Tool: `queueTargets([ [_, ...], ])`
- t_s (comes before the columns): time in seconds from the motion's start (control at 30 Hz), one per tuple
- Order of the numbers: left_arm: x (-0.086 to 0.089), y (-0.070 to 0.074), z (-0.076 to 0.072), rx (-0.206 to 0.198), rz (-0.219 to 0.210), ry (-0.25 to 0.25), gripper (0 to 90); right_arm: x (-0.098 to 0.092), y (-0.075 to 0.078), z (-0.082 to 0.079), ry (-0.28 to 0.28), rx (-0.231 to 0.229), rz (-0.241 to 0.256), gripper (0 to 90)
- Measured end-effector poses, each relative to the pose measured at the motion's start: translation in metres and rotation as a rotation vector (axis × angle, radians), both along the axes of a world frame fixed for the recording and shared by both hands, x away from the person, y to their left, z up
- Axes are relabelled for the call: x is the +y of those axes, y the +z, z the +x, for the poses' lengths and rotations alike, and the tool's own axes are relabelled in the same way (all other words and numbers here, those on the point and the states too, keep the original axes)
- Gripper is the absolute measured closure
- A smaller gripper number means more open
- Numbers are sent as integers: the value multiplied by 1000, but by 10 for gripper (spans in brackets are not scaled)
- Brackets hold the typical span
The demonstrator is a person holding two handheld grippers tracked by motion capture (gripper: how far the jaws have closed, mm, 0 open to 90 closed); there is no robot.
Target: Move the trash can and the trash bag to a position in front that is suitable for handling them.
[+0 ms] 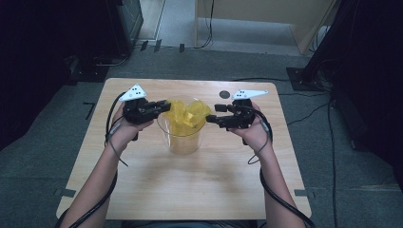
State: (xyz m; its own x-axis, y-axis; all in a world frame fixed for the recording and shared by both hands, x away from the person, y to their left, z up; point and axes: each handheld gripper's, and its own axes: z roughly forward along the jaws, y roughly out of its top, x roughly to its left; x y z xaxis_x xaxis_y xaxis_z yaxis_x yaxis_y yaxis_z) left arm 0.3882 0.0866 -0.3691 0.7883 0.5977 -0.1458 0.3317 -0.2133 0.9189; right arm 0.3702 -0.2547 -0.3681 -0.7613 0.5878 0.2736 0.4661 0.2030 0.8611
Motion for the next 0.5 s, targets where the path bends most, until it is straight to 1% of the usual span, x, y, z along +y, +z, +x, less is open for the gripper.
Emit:
queueTargets([
  [0.07,3,2,0,5,-10,26,846,-1,1,-1,-4,-2,5,357],
  [0.1,5,3,0,14,-21,42,855,-2,2,-1,-2,0,7,387],
  [0.17,9,5,0,16,-34,80,866,-4,4,-3,13,10,19,426],
  [0.23,13,5,0,22,-45,123,867,-5,6,-5,23,14,11,464],
  [0.3,16,5,1,37,-57,158,867,-6,7,-7,25,18,6,468],
  [0.33,17,5,1,45,-58,175,867,-6,8,-7,22,23,8,473],
  [0.4,19,4,1,58,-68,204,865,-6,9,-8,32,33,24,518],
  [0.43,19,3,2,68,-76,213,863,-5,8,-8,45,42,32,533],
  [0.47,18,3,1,69,-79,217,861,-3,7,-8,55,44,37,539],
  [0.5,18,3,1,74,-79,209,860,1,5,-8,63,43,36,547],
])
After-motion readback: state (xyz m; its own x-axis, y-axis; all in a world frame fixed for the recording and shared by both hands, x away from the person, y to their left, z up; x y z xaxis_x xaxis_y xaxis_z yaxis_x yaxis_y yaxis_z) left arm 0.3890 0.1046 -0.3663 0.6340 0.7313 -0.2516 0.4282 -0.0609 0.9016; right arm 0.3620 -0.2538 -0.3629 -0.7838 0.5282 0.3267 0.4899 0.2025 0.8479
